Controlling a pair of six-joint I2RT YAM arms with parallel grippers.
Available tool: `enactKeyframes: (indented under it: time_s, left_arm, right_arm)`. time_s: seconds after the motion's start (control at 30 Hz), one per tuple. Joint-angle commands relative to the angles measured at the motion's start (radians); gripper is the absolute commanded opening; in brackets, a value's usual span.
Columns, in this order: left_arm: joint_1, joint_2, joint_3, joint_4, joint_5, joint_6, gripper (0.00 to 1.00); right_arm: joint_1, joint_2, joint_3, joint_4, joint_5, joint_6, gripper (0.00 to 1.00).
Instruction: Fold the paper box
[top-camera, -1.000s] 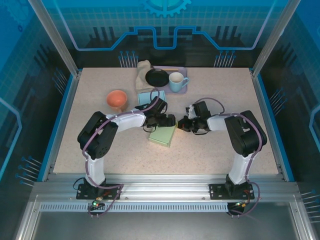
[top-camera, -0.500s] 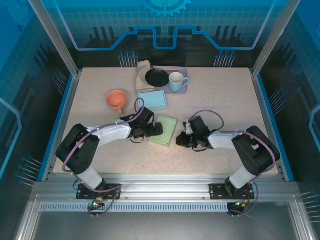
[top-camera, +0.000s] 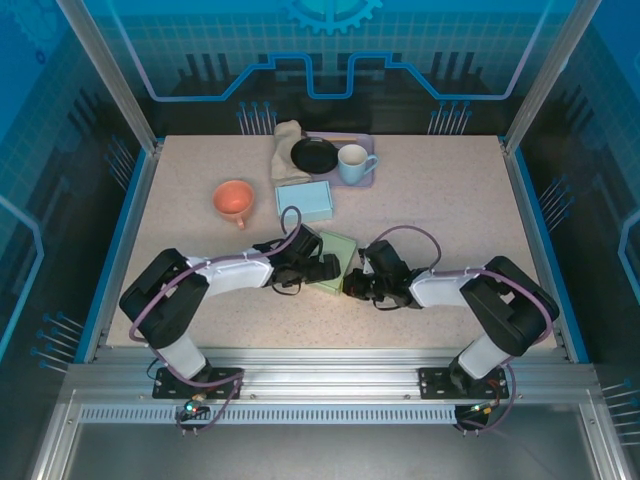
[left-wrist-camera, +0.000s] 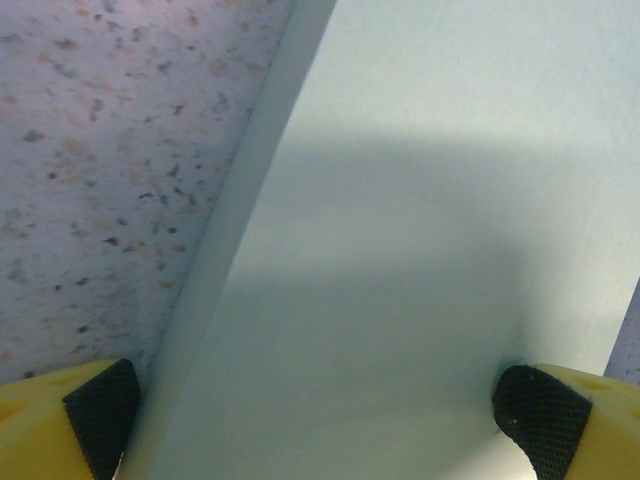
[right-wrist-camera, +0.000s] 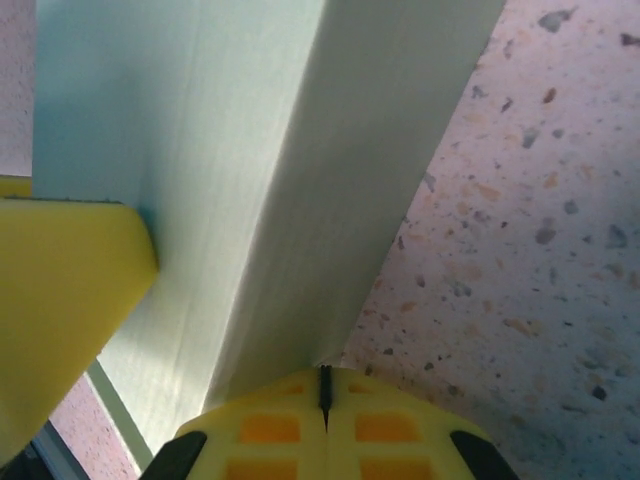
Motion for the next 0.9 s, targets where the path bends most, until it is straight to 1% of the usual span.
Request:
enactKeyframes:
  time_s: [0.0, 0.13, 0.2, 0.27, 0.33, 0.43, 0.53, 0.57, 0.63, 0.67, 0.7, 0.73, 0.77, 0.83, 0.87]
  left_arm:
    - [-0.054, 0.043, -0.018, 0.083, 0.111, -0.121, 0.99]
    - [-0.069, 0.016, -0.041, 0.130, 0.134, -0.211, 0.99]
    - [-0.070, -0.010, -0.037, 0.104, 0.106, -0.226, 0.99]
    - [-0.067, -0.028, -0.022, 0.054, 0.063, -0.217, 0.99]
    - [-0.052, -0.035, 0.005, -0.015, 0.021, -0.199, 0.99]
    - [0.012, -0.061, 0.008, -0.084, -0.032, -0.164, 0.99]
    - [0.098, -0.093, 0.007, -0.170, -0.086, -0.120, 0.99]
    - [0.121, -0.106, 0.007, -0.202, -0.113, -0.106, 0.99]
    - [0.144, -0.139, 0.001, -0.247, -0.167, -0.086, 0.99]
    - [0.145, -0.158, -0.004, -0.272, -0.207, -0.088, 0.99]
    - [0.145, -0.176, -0.015, -0.276, -0.221, -0.095, 0.99]
    - [0.141, -0.200, -0.042, -0.259, -0.210, -0.108, 0.99]
    - [0.130, -0.226, -0.075, -0.214, -0.175, -0.128, 0.99]
    - [0.079, -0.262, -0.144, -0.125, -0.136, -0.180, 0.99]
    - [0.043, -0.273, -0.164, -0.101, -0.136, -0.214, 0.99]
  right_arm:
    - [0.046, 0.035, -0.047, 0.198, -0.002, 0.123, 0.00]
    - [0.092, 0.068, -0.104, 0.415, 0.004, 0.261, 0.00]
    - [0.113, 0.080, -0.120, 0.490, 0.010, 0.308, 0.00]
    - [0.124, 0.086, -0.127, 0.532, 0.012, 0.322, 0.00]
    - [0.123, 0.075, -0.131, 0.512, 0.027, 0.315, 0.00]
    - [0.098, 0.009, -0.150, 0.381, 0.076, 0.255, 0.00]
    - [0.075, -0.133, -0.125, 0.093, 0.183, 0.101, 0.00]
    - [0.075, -0.186, -0.097, -0.039, 0.240, 0.039, 0.03]
    - [0.084, -0.274, -0.036, -0.239, 0.350, -0.089, 0.11]
    - [0.085, -0.308, 0.002, -0.318, 0.395, -0.165, 0.16]
    - [0.082, -0.324, 0.036, -0.379, 0.438, -0.226, 0.20]
    - [0.080, -0.326, 0.089, -0.456, 0.498, -0.287, 0.24]
    - [0.075, -0.316, 0.136, -0.506, 0.552, -0.348, 0.28]
    - [0.056, -0.270, 0.211, -0.529, 0.580, -0.473, 0.34]
    - [0.039, -0.235, 0.248, -0.524, 0.567, -0.531, 0.40]
